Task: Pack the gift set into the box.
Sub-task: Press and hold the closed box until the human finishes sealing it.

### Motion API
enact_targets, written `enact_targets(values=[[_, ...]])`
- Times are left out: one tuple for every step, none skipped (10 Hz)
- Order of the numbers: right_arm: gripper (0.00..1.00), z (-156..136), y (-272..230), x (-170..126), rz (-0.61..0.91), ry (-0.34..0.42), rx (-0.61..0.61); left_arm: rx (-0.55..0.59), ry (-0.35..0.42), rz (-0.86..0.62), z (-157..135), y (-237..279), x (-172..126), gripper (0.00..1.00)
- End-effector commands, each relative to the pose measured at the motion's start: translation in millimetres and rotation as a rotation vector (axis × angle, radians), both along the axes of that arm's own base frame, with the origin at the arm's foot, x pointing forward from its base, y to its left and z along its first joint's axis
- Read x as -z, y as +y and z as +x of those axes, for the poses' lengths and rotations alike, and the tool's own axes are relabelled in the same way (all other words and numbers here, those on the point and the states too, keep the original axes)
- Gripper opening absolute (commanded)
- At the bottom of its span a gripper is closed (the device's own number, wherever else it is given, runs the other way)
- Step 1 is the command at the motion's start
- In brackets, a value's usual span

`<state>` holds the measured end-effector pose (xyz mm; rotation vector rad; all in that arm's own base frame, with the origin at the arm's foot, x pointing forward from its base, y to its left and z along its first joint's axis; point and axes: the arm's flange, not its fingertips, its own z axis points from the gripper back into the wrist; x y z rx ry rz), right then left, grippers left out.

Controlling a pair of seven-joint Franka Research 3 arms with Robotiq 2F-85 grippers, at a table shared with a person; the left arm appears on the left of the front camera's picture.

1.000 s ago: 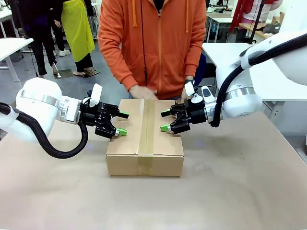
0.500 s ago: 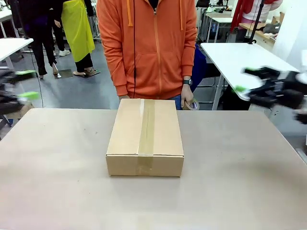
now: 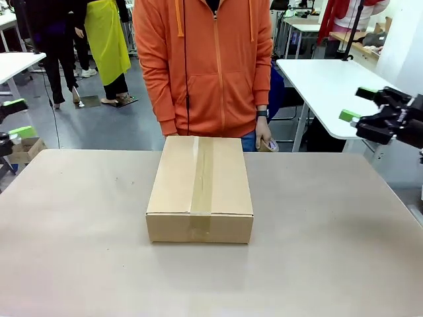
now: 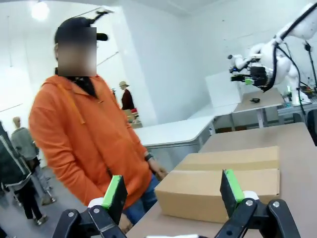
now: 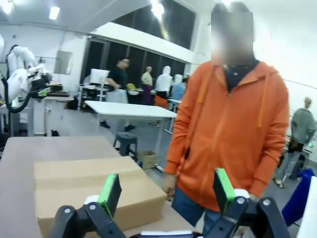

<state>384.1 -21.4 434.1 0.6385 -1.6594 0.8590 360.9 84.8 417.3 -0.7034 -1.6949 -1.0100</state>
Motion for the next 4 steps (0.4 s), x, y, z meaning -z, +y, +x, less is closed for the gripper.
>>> enact_targets(values=[[1.00, -6.5, -1.4, -3.8, 0.014, -0.003, -0.004, -0.017, -0.005, -0.001, -5.2, 0.5, -4.4, 1.00], [1.00, -6.5, -1.4, -3.8, 0.014, -0.003, -0.004, -0.017, -0.005, -0.001, -5.2, 0.5, -4.4, 1.00], [1.00, -6.5, -1.4, -3.8, 0.014, -0.003, -0.004, -0.017, -0.005, -0.001, -5.2, 0.5, -4.4, 1.00], [1.00, -6.5, -1.4, -3.8, 0.014, -0.003, -0.004, -0.017, -0.005, -0.001, -5.2, 0.5, -4.4, 1.00]])
